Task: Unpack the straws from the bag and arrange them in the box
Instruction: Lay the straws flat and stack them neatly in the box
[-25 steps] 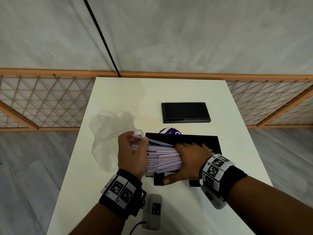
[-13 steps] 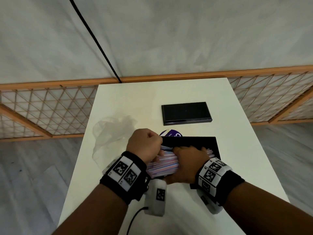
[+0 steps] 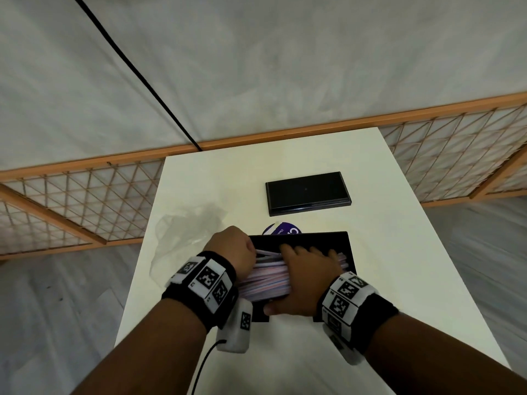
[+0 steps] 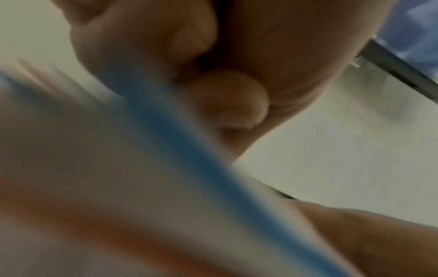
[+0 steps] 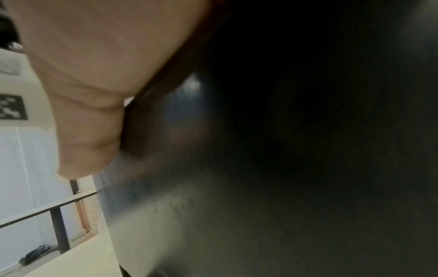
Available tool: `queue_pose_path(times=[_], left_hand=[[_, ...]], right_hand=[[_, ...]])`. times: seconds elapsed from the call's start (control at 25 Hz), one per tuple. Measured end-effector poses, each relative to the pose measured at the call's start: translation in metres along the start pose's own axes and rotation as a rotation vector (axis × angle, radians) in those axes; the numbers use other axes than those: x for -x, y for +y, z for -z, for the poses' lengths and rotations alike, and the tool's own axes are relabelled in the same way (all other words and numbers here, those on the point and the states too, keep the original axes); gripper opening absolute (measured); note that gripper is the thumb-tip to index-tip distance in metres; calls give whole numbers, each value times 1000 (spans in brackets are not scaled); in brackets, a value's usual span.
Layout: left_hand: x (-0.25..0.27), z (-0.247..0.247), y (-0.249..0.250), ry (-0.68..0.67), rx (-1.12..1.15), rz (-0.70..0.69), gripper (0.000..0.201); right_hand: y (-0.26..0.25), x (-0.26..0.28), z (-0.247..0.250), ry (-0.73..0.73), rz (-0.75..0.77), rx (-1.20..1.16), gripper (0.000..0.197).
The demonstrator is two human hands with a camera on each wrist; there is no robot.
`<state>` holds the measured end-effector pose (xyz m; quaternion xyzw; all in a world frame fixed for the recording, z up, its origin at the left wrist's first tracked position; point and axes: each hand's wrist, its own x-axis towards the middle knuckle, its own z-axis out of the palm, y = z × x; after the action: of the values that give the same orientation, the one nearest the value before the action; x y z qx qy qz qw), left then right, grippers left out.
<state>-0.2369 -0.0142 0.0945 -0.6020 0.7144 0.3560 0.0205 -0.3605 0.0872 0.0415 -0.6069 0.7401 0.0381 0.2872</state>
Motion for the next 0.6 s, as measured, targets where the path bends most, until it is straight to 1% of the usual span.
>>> queue_pose_path(times=[0.08, 0.2, 0.24, 0.32, 0.44, 0.48, 0.52, 0.56, 0.6], left_hand=[[2, 6, -4, -4, -1, 15, 22], [2, 14, -11, -1, 48, 72, 26], [1, 17, -12, -2, 44, 69, 27], [-1, 19, -13, -23, 78, 44, 30], [-1, 15, -9, -79, 154, 141, 26], [-2, 15, -8, -104, 127, 103, 23], [-4, 15, -5, -119, 196, 118, 19], [-6, 14, -2, -132, 402, 202, 14], [-8, 12, 2, -172, 663, 322, 10]], right_hand=[[0, 0, 1, -6, 13, 6, 103], [-3, -1, 4, -32, 7, 16, 96], [-5, -3, 4, -30, 5, 27, 96], [-8, -5, 2, -24, 6, 49, 96], [-11, -4, -1, -45, -12, 57, 100], [-11, -4, -1, -48, -28, 55, 104], [-10, -4, -1, -49, -40, 51, 108], [-9, -5, -1, -53, -43, 46, 111], [-8, -5, -1, -55, -39, 36, 112]])
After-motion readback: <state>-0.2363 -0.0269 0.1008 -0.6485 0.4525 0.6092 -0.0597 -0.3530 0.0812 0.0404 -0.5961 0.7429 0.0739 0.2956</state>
